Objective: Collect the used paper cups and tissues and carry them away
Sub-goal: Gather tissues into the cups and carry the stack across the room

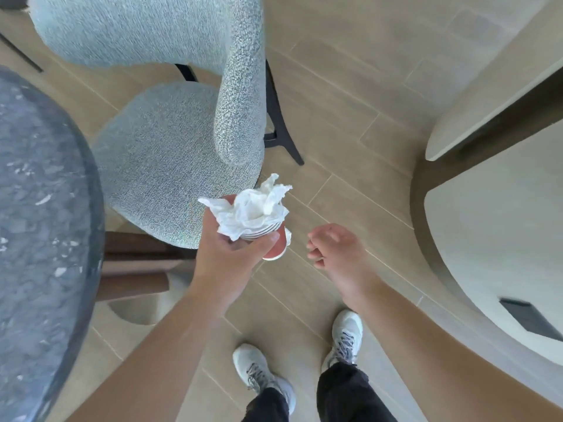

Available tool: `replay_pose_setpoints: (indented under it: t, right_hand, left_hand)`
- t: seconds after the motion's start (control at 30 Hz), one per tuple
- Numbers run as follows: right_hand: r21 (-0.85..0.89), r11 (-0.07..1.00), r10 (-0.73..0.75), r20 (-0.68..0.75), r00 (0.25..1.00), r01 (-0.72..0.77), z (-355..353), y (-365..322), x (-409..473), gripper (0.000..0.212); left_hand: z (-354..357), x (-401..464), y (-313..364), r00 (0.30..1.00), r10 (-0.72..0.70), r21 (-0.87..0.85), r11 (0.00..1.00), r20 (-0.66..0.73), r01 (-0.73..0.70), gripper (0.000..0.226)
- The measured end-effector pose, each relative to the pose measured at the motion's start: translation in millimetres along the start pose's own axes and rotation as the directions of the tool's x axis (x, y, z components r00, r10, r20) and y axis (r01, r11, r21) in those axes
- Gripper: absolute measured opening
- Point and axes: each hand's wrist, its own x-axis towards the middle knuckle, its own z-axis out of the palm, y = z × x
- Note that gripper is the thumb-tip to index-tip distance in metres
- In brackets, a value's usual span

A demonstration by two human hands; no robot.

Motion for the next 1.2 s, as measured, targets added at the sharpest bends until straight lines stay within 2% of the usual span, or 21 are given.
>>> replay_pose_setpoints:
  t: [0.13, 0.23, 0.33, 0.47, 0.53, 0.67, 0.77, 0.87, 0.93, 1.1, 1.13, 1.2]
  right_hand:
    - [-0.191, 0.981, -0.036, -0.015, 0.999, 0.033, 22, 49, 66, 0.011]
    - [-0.377, 0.925, -0.044, 0.004, 0.999, 0.042, 33, 103, 122, 0.005]
    - [-0.586, 0.804, -0.06, 0.087, 0.994, 0.1, 44, 174, 186, 0.005]
    - [-0.721, 0.672, -0.111, 0.128, 0.986, 0.169, 57, 258, 275, 0.016]
    - [-0.797, 0.555, -0.138, 0.194, 0.971, 0.238, 65, 291, 314, 0.027]
    - [-0.903, 0.267, -0.125, 0.315, 0.941, 0.338, 82, 340, 381, 0.041]
    - [-0.916, 0.031, -0.154, 0.39, 0.908, 0.399, 98, 362, 419, 0.051]
    - [-0.889, -0.112, -0.184, 0.458, 0.869, 0.445, 113, 376, 442, 0.057]
    - [-0.877, -0.143, -0.153, 0.477, 0.865, 0.459, 121, 382, 450, 0.056]
    - [-0.857, -0.075, 0.027, 0.509, 0.86, 0.51, 127, 384, 437, 0.039]
    - [-0.858, -0.072, 0.044, 0.507, 0.861, 0.509, 124, 381, 429, 0.036]
    - [-0.873, 0.007, 0.014, 0.488, 0.873, 0.487, 117, 369, 406, 0.029]
  left_hand:
    - [3, 40, -61, 1.0, -0.024, 0.017, 1.0, 0.017, 0.024, 0.077]
    - [2, 67, -120, 0.999, -0.042, -0.004, 0.999, 0.032, 0.042, 0.082]
    - [2, 89, -193, 0.998, -0.06, -0.004, 0.998, 0.015, 0.061, 0.07]
    - [-2, 119, -293, 0.996, -0.076, 0.045, 0.996, 0.056, 0.074, 0.06]
    - [-4, 134, -334, 0.991, -0.106, 0.077, 0.992, 0.087, 0.1, 0.053]
    - [-7, 165, -394, 0.993, -0.107, 0.076, 0.992, 0.047, 0.103, 0.06]
    - [-9, 187, -427, 0.997, -0.072, 0.105, 0.992, 0.0, 0.072, 0.055]
    - [-14, 198, -454, 0.997, -0.064, 0.1, 0.993, -0.051, 0.069, 0.066]
    - [-18, 200, -467, 0.995, -0.06, 0.107, 0.992, -0.075, 0.068, 0.066]
    - [-24, 192, -468, 0.994, -0.095, 0.082, 0.992, -0.06, 0.099, 0.057]
    - [-26, 188, -461, 0.993, -0.107, 0.071, 0.991, -0.055, 0.111, 0.059]
    - [-27, 175, -440, 0.993, -0.11, 0.01, 0.994, -0.029, 0.111, 0.067]
